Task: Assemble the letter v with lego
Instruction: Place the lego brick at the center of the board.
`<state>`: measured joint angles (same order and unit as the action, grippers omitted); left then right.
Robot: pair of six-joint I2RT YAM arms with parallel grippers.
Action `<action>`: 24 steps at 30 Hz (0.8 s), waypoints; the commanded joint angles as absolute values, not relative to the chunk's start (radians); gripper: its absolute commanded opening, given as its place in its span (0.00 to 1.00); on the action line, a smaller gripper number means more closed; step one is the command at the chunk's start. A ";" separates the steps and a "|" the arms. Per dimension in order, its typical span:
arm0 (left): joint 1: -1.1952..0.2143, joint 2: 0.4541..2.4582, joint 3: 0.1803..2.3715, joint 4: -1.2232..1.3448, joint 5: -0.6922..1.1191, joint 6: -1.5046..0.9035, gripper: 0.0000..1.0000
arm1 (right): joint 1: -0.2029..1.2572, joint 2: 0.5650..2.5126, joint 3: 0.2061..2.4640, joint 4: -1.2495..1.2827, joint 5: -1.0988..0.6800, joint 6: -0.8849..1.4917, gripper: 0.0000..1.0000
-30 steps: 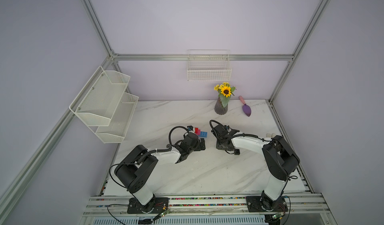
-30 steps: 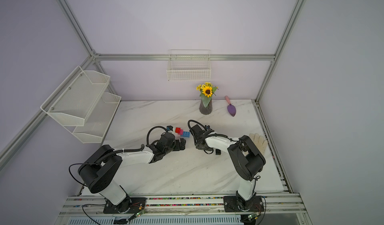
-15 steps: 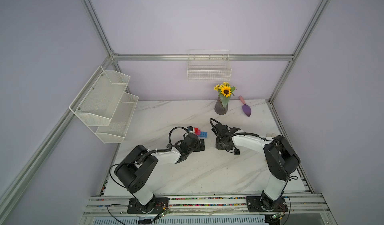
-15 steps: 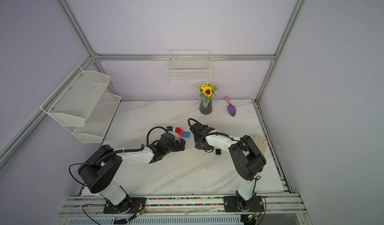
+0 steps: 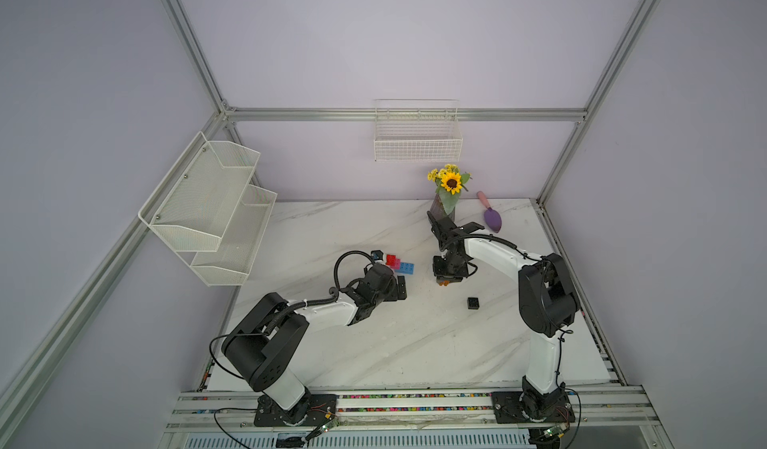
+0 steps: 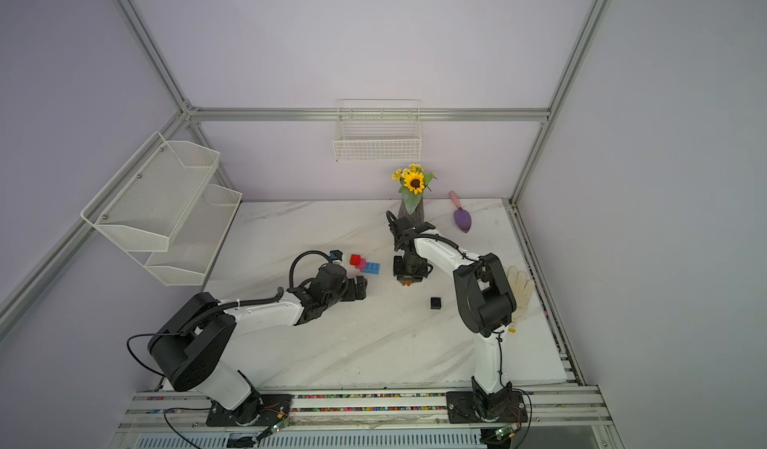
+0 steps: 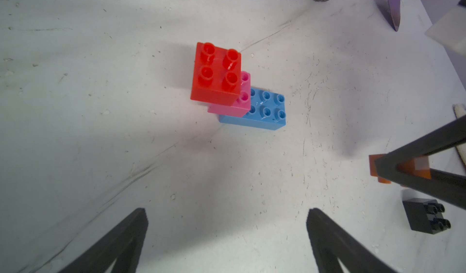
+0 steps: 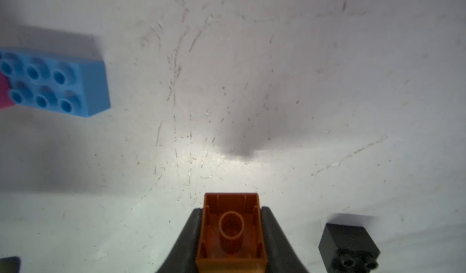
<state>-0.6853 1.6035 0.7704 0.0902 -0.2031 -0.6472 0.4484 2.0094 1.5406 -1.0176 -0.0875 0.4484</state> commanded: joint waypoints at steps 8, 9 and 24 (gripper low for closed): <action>-0.680 1.617 0.809 0.092 -0.191 -0.615 1.00 | 0.400 2.181 1.681 -1.204 -0.249 0.316 0.18; -0.680 1.618 0.815 0.085 -0.191 -0.614 1.00 | 0.399 2.198 1.698 -1.229 -0.253 0.299 0.18; -0.680 1.661 0.844 0.084 -0.186 -0.616 1.00 | 0.375 2.295 1.765 -1.154 -0.217 0.284 0.38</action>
